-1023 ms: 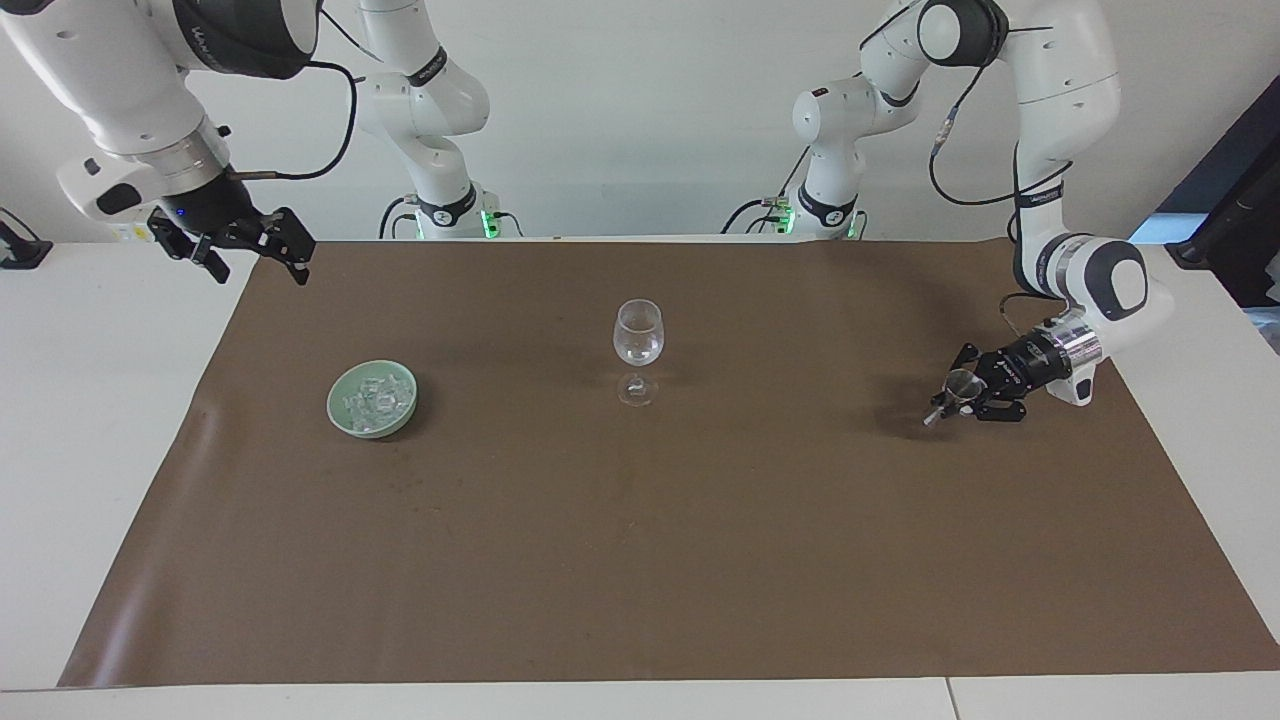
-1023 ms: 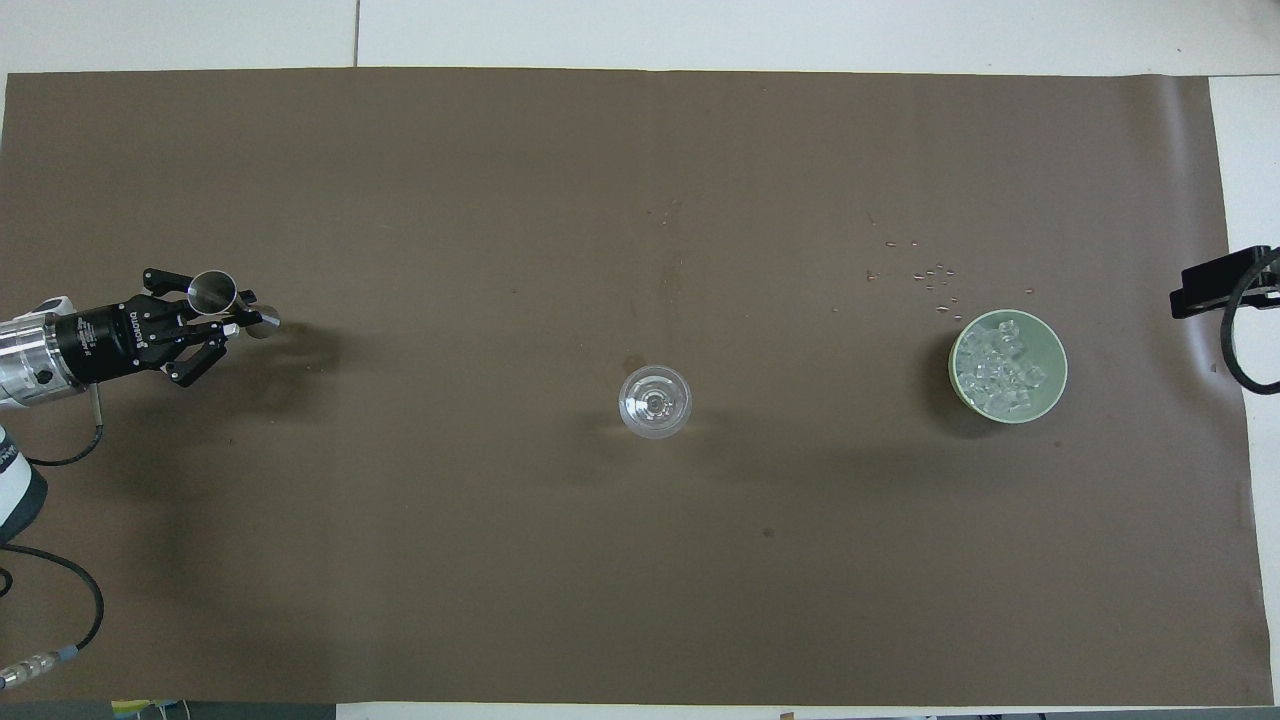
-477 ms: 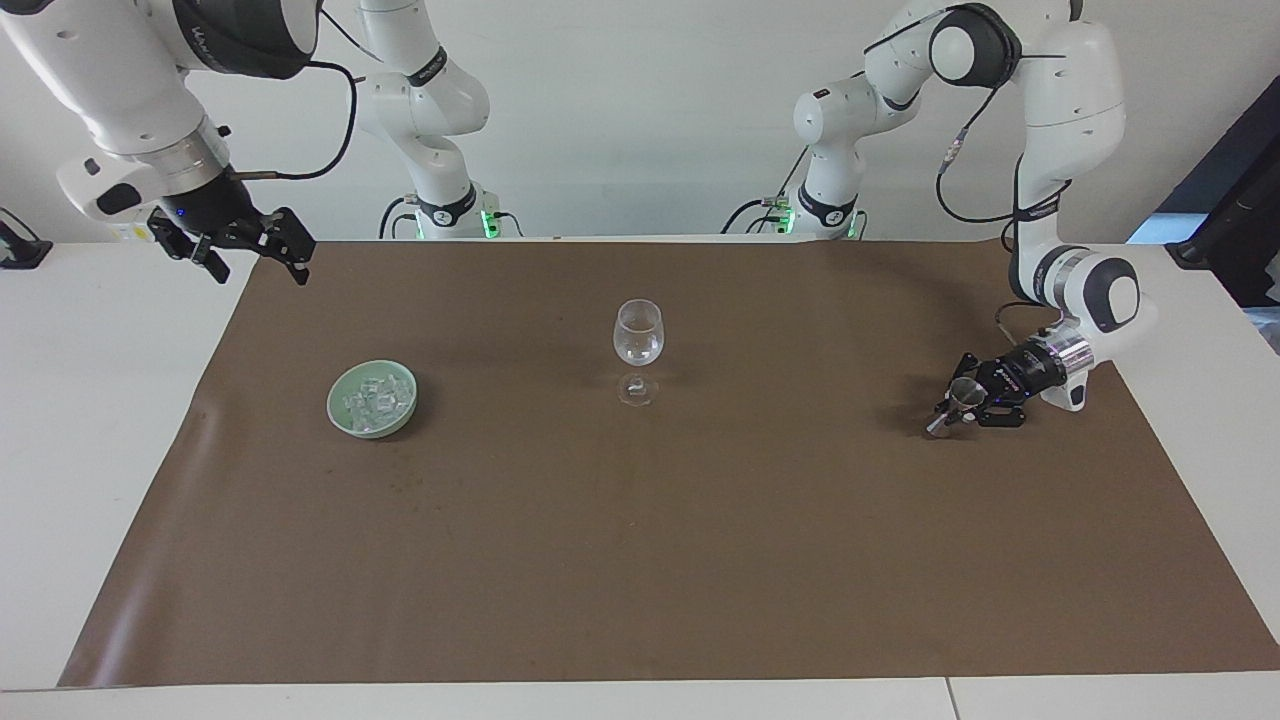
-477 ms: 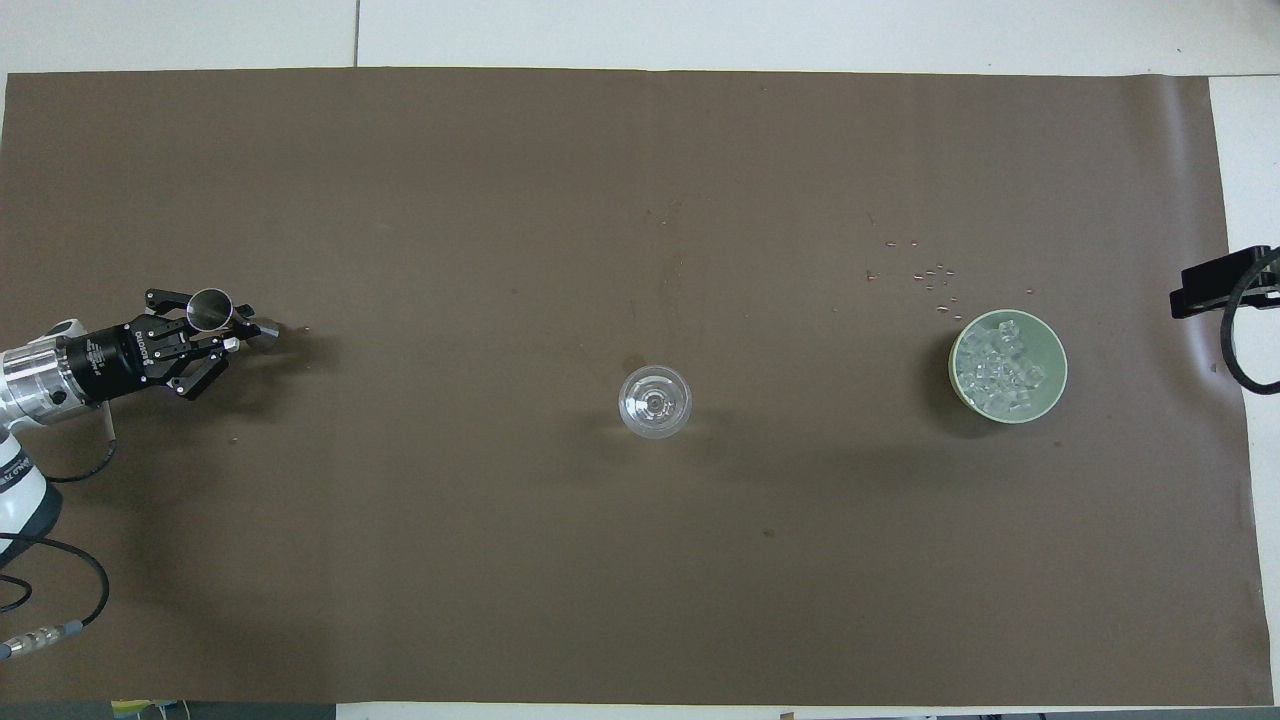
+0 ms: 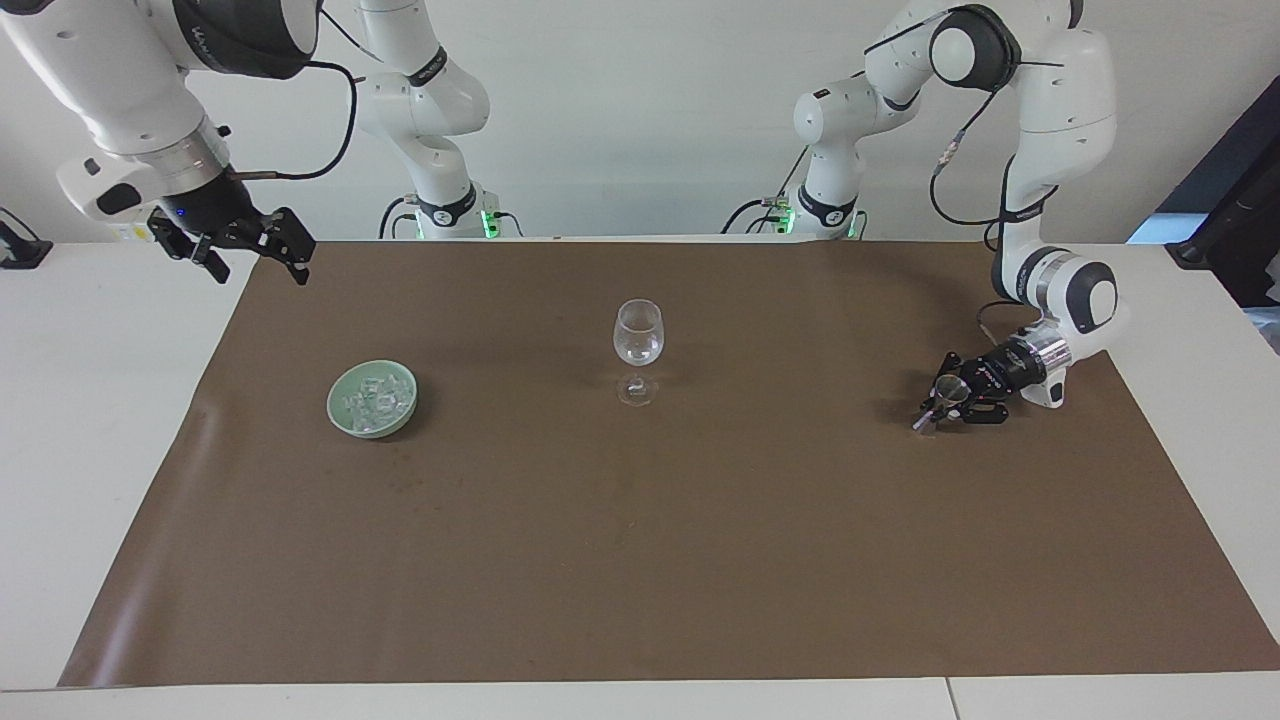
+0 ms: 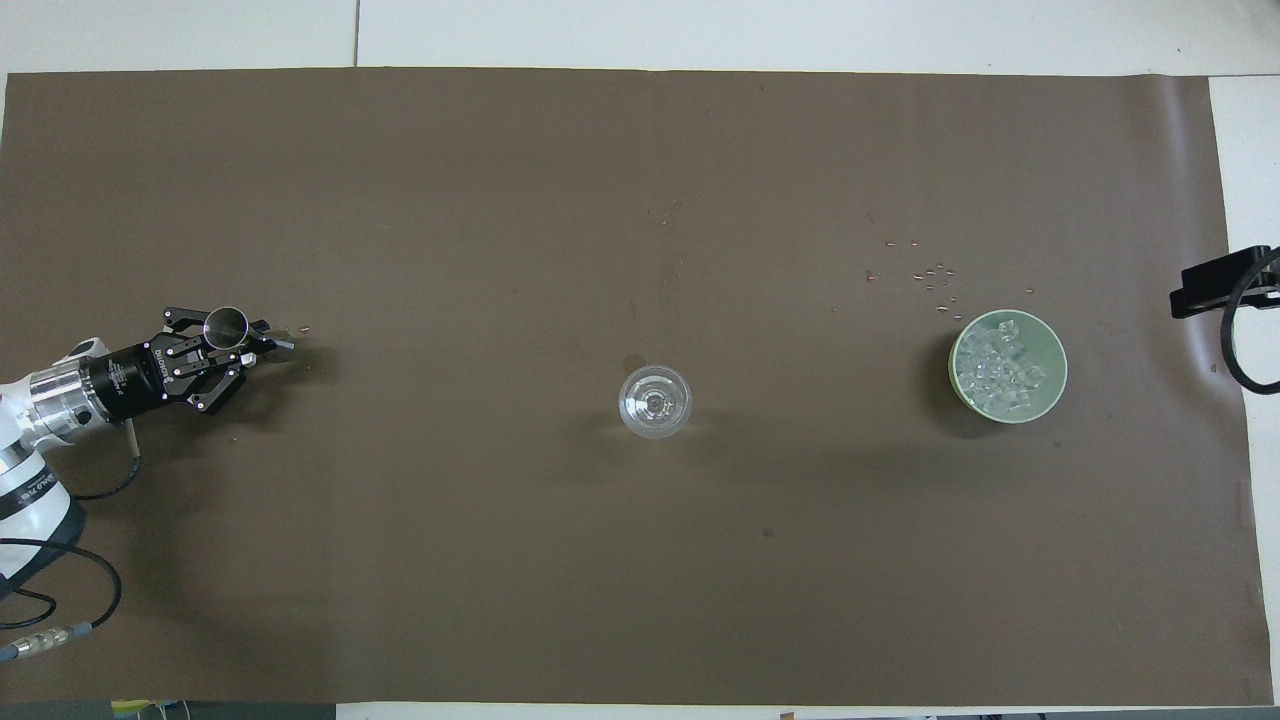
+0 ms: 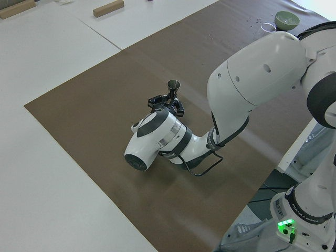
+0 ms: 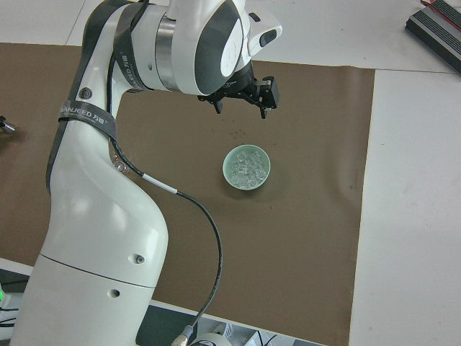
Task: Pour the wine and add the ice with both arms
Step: 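Lower the silver cup onto the table with the left gripper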
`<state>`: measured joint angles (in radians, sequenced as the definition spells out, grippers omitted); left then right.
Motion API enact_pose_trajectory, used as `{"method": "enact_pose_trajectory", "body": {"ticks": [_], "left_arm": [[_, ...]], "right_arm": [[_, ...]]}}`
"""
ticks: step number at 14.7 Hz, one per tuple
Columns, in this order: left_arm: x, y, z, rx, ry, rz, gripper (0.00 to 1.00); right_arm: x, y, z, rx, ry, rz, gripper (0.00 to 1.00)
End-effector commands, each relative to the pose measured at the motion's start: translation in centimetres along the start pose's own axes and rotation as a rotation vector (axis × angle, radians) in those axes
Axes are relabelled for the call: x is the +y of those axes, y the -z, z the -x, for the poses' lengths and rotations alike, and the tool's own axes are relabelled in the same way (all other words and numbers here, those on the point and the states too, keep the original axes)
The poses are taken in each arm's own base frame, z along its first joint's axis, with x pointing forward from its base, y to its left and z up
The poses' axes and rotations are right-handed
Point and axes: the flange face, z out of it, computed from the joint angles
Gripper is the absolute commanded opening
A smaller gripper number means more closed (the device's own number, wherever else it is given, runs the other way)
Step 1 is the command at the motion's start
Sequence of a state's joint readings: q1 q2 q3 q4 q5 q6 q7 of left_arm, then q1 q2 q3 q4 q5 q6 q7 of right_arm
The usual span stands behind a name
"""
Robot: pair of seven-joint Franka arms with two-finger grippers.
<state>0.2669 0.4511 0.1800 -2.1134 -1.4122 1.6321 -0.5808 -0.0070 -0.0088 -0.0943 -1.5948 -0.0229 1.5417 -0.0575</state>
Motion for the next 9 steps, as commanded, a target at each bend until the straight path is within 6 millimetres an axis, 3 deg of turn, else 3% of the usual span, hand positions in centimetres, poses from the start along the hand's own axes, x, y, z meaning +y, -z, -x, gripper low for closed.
{"method": "enact_pose_trajectory", "body": {"ticks": [1,2,6,9], "left_arm": [[-0.7,0.4,0.5,-0.031,-0.010,0.017,0.38],[-0.6,0.4,0.6,-0.036,-0.016,0.014,0.99],[-0.3,1.1,0.9,-0.042,-0.041,0.019,1.00],[-0.5,3.1,0.5,0.005,-0.077,-0.008,1.00]], "right_arm": [[0.2,0.0,0.5,0.007,0.012,-0.018,1.00],[0.2,0.0,0.5,0.007,0.012,-0.018,1.00],[0.4,-0.2,1.0,-0.031,0.019,-0.021,1.00],[-0.4,-1.1,1.8,-0.045,0.021,-0.025,1.00]]}}
